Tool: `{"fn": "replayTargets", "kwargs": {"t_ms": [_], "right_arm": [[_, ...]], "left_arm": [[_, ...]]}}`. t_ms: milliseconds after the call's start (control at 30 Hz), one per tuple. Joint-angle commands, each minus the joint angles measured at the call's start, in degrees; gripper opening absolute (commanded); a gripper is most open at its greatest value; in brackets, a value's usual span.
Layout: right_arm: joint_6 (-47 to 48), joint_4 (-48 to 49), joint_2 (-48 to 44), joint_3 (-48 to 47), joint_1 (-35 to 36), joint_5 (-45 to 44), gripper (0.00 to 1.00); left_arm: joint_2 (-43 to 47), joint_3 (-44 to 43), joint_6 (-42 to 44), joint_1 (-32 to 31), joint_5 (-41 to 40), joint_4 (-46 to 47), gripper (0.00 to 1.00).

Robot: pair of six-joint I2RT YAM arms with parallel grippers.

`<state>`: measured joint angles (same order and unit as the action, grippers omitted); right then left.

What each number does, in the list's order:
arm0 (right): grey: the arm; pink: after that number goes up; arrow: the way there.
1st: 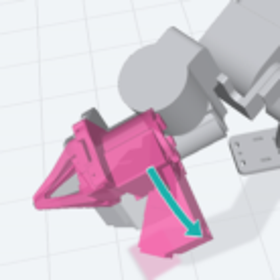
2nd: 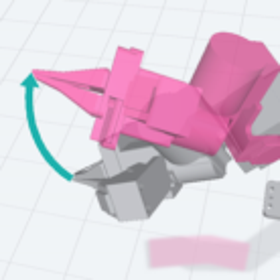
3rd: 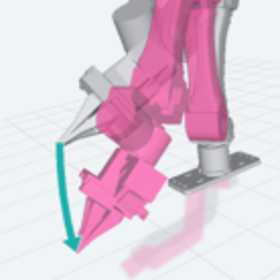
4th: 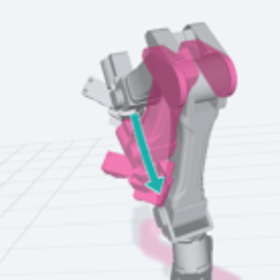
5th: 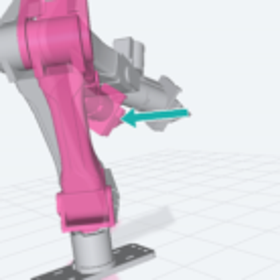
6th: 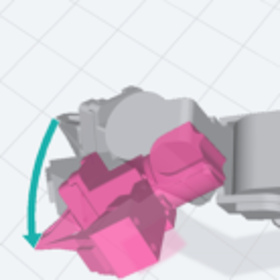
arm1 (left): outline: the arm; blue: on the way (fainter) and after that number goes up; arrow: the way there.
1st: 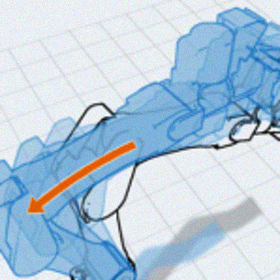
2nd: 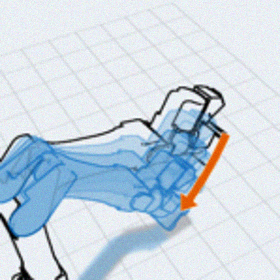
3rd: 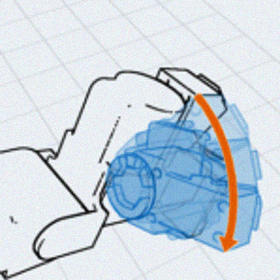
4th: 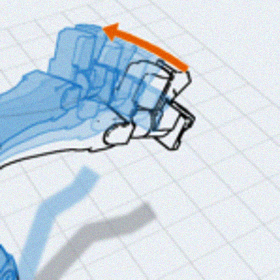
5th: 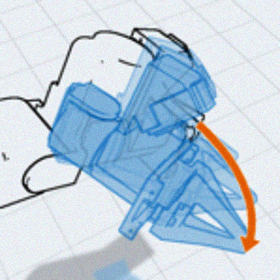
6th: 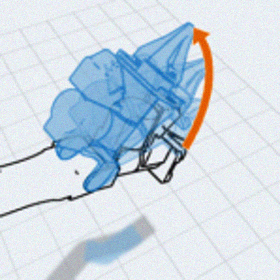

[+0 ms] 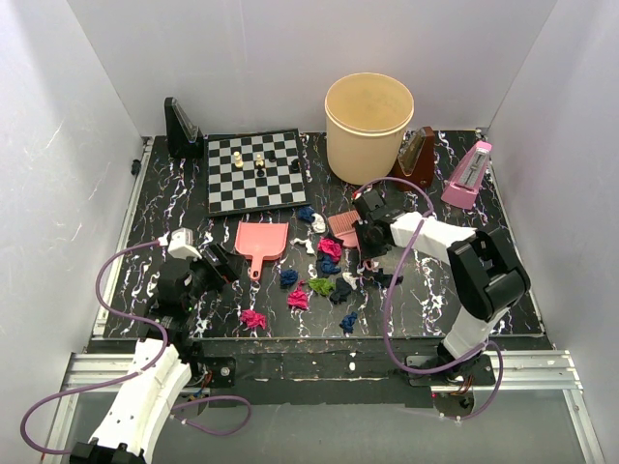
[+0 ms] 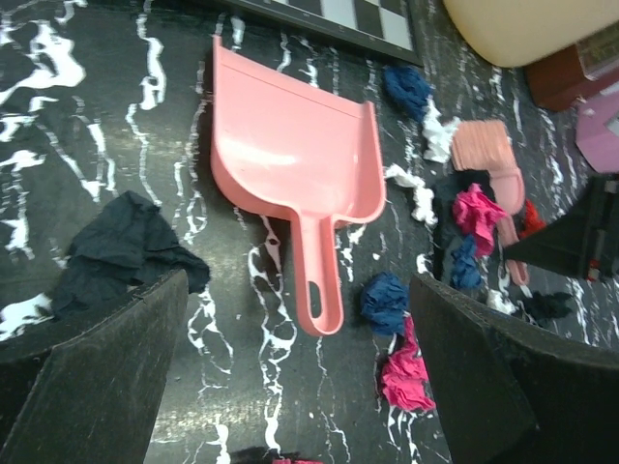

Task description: Sweep away the paper scraps from the table

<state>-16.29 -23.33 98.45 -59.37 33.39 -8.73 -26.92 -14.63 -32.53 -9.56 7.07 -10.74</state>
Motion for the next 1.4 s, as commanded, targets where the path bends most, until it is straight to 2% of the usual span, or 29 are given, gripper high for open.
{"fn": "replayTargets", "kwargs": {"t_ms": [0,100,267,400,500,633,833,1067,1133,1300,1367], "right_arm": [[-2.1,-1.9,-4.9,0.4,0.0,-2.0,0.17],[-2.2,-4.8,-9.9,-0.7,0.0,-1.8,0.13],[-3.1,-9.6,-14.2,-3.5,0.4,-0.3,0.11],[-5.6,-9.0,-17.2,-3.6,1.2,5.8,0.11],[-7.9,-8.1,-18.3,-4.1,3.3,6.5,0.11],[-10.3,-8.2,-17.7,-5.7,9.0,3.6,0.11],[-13.4,-8.7,-12.4,-8.9,13.6,3.7,0.09],[-14.6,-8.0,-8.7,-10.0,17.5,6.3,0.09],[-14.9,-7.4,-8.4,-9.6,17.7,7.8,0.13],[-13.3,-5.6,-9.6,-8.9,16.7,5.8,0.46],[-12.2,-3.6,-9.3,-8.1,14.4,8.3,0.54]], "left_arm": [[0.2,-3.9,-1.2,0.0,-8.9,-6.1,0.98],[1.2,-3.9,-3.2,0.0,-7.1,-5.9,0.98],[1.3,-6.4,-12.4,0.0,3.1,-3.5,0.98],[-1.1,-8.6,-19.6,0.0,12.7,1.5,0.98],[-4.5,-8.5,-24.6,-0.3,16.3,6.2,0.98],[-10.2,-8.7,-28.5,-4.0,16.1,12.5,0.98],[-18.2,-10.5,-30.5,-15.2,6.7,15.7,0.98],[-22.4,-8.7,-30.7,-16.5,6.4,18.0,0.97],[-22.0,-8.4,-30.6,-16.5,6.0,16.7,0.98],[-18.4,-6.7,-30.1,-16.6,5.3,15.1,0.97],[-16.6,-6.8,-28.8,-16.6,4.7,12.5,0.97]]}}
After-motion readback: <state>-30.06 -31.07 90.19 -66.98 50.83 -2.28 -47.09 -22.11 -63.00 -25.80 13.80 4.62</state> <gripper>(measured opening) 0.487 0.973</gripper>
